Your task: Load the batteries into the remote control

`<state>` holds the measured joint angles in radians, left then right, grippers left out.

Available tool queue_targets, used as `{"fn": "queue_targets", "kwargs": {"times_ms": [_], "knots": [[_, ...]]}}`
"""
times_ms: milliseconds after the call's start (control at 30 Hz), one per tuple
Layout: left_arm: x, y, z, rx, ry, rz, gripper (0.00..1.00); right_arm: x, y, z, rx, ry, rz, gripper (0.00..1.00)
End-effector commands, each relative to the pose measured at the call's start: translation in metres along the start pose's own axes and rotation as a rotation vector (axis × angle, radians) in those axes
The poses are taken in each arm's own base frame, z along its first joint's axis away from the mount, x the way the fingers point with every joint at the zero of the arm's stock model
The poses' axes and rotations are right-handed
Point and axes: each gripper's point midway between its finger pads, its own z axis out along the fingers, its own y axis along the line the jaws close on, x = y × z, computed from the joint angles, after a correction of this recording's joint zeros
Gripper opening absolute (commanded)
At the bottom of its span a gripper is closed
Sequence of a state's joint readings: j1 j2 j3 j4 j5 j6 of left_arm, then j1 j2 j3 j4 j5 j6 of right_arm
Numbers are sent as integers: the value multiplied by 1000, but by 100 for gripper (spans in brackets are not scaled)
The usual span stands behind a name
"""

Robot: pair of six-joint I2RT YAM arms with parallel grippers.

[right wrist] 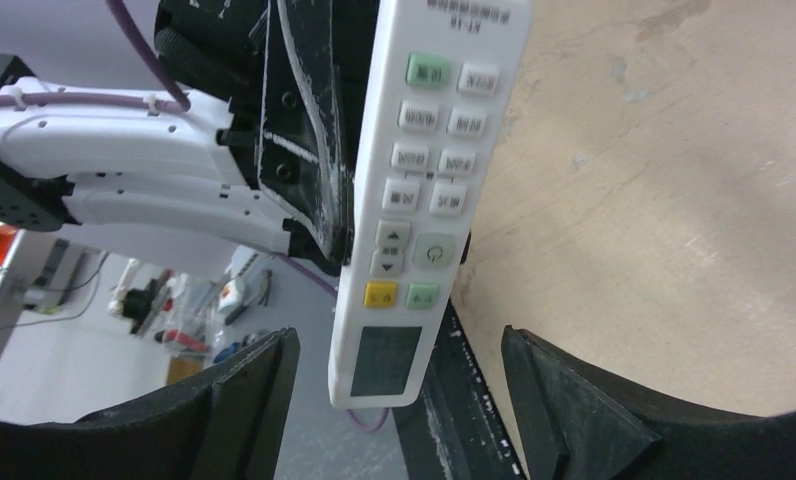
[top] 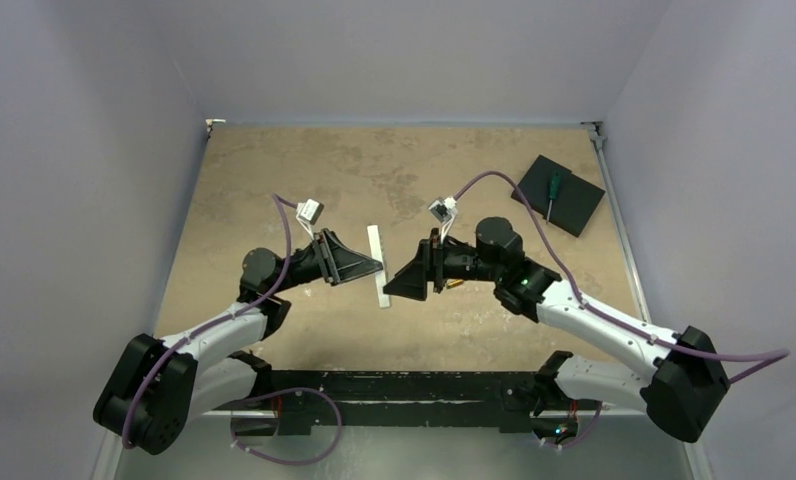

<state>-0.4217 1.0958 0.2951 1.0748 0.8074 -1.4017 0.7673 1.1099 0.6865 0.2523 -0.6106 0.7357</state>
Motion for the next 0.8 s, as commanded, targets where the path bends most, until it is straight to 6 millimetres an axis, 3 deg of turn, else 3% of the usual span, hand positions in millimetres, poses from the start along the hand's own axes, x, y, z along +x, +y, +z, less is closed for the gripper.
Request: {"fn": "queue_targets", "kwargs": {"times_ms": [0, 767], "knots": [[6, -11, 2, 41, 59, 73, 0, -7, -5, -9, 99, 15, -104, 83], [36, -24, -3, 4, 310, 238, 0, -37, 30, -24, 95, 99, -285, 87]]}}
